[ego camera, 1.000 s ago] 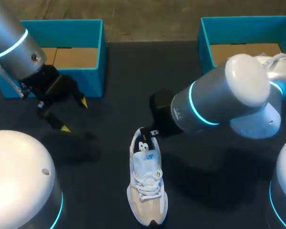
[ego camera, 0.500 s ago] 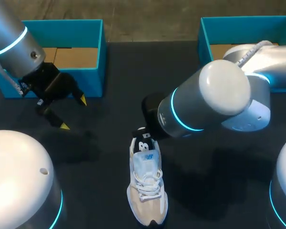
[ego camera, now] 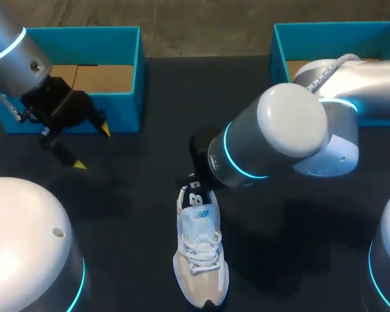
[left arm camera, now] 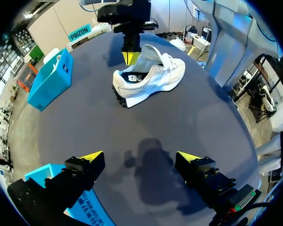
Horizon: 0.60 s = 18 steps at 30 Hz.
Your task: Take the shoe out of the shoebox, open the shoe tongue, remove and reinsert the insole, then place the shoe into the shoebox
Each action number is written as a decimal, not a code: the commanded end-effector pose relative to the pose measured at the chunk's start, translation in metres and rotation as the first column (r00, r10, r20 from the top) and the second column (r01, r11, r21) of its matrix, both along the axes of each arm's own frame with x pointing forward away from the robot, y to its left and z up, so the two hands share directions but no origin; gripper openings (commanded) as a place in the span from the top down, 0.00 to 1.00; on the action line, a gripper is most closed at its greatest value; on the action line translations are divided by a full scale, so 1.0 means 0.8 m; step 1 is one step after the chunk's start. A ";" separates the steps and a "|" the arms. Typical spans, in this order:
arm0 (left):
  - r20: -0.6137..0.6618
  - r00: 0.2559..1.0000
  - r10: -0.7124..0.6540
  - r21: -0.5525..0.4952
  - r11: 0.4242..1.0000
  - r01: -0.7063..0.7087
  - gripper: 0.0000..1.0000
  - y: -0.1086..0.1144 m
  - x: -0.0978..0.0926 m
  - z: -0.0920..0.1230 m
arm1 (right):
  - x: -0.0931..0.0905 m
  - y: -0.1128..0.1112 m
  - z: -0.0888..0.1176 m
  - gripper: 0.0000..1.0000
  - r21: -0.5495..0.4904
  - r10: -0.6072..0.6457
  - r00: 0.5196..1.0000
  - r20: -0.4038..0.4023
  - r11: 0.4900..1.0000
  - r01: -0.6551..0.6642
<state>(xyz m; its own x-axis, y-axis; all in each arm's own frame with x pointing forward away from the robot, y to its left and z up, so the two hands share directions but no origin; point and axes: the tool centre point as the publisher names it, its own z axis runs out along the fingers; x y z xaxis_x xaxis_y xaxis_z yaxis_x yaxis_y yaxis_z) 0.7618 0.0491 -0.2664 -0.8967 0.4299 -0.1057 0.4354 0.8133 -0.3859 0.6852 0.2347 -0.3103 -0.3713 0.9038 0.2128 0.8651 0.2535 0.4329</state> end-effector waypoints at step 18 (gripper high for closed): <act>-0.001 1.000 0.003 0.003 1.000 -0.003 0.00 0.012 0.001 0.005 | -0.002 0.028 -0.036 1.00 -0.045 -0.057 0.998 -0.004 0.997 0.057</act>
<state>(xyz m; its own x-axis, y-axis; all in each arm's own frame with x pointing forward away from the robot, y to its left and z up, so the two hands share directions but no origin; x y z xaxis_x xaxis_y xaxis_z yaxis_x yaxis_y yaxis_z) 0.7636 0.0585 -0.2625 -0.8981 0.4274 -0.1032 0.4322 0.8149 -0.3862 0.6821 0.2448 -0.3312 -0.3265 0.9258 0.1905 0.8784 0.2229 0.4227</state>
